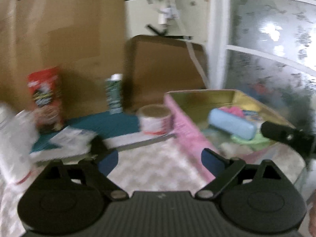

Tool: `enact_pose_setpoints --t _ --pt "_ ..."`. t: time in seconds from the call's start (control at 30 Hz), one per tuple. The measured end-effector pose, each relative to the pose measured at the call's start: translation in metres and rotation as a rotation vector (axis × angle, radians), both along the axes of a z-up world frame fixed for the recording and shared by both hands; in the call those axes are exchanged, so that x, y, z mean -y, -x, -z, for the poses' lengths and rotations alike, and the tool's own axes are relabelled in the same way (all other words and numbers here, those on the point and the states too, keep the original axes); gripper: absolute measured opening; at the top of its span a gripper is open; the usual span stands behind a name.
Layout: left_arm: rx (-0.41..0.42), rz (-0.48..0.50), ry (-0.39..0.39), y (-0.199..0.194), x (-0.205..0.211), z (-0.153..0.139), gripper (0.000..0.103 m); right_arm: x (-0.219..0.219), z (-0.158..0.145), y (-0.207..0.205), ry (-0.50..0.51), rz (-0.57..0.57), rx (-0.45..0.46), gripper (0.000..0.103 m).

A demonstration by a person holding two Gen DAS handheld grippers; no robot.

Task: Organize soft objects
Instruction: 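Grasp the black item on the table with the right gripper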

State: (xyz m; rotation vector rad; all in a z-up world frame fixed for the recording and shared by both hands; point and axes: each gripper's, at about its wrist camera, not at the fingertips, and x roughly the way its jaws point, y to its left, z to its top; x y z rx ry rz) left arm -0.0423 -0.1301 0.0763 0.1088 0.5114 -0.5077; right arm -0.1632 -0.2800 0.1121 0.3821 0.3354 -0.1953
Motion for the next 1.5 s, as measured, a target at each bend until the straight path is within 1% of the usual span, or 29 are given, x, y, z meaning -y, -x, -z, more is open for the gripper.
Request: enact_pose_setpoints --t 0.1,0.27,0.37,0.53,0.67,0.8,0.97,1.33,1.43,1.5 --pt "-0.001 -0.082 -0.002 -0.003 -0.029 0.008 0.102 -0.019 0.001 -0.008 -0.001 -0.042 -0.01 0.064" --pt "-0.019 -0.211 -0.006 -0.015 -0.077 0.022 0.103 -0.051 0.007 -0.031 0.009 -0.151 -0.054 0.065" --pt "-0.018 -0.287 -0.035 -0.021 -0.1 0.031 0.103 -0.067 0.013 -0.043 0.021 -0.211 -0.082 0.067" --pt "-0.066 -0.366 -0.037 -0.035 -0.134 0.05 0.103 -0.092 0.025 -0.065 0.038 -0.295 -0.133 0.067" --pt "-0.1 -0.418 -0.032 -0.043 -0.155 0.064 0.103 -0.108 0.034 -0.078 0.048 -0.341 -0.168 0.067" --pt "-0.11 -0.441 -0.023 -0.046 -0.167 0.072 0.103 -0.121 0.045 -0.088 0.051 -0.367 -0.209 0.067" --pt "-0.132 -0.438 0.008 -0.051 -0.173 0.077 0.103 -0.13 0.051 -0.096 0.043 -0.378 -0.24 0.067" --pt "-0.071 -0.434 0.074 -0.042 -0.182 0.076 0.103 -0.139 0.064 -0.12 0.047 -0.388 -0.284 0.067" --pt "-0.071 -0.431 0.093 -0.042 -0.184 0.075 0.103 -0.141 0.065 -0.135 0.079 -0.396 -0.278 0.067" --pt "-0.073 -0.432 0.104 -0.043 -0.185 0.075 0.103 -0.138 0.066 -0.152 0.107 -0.388 -0.274 0.067"
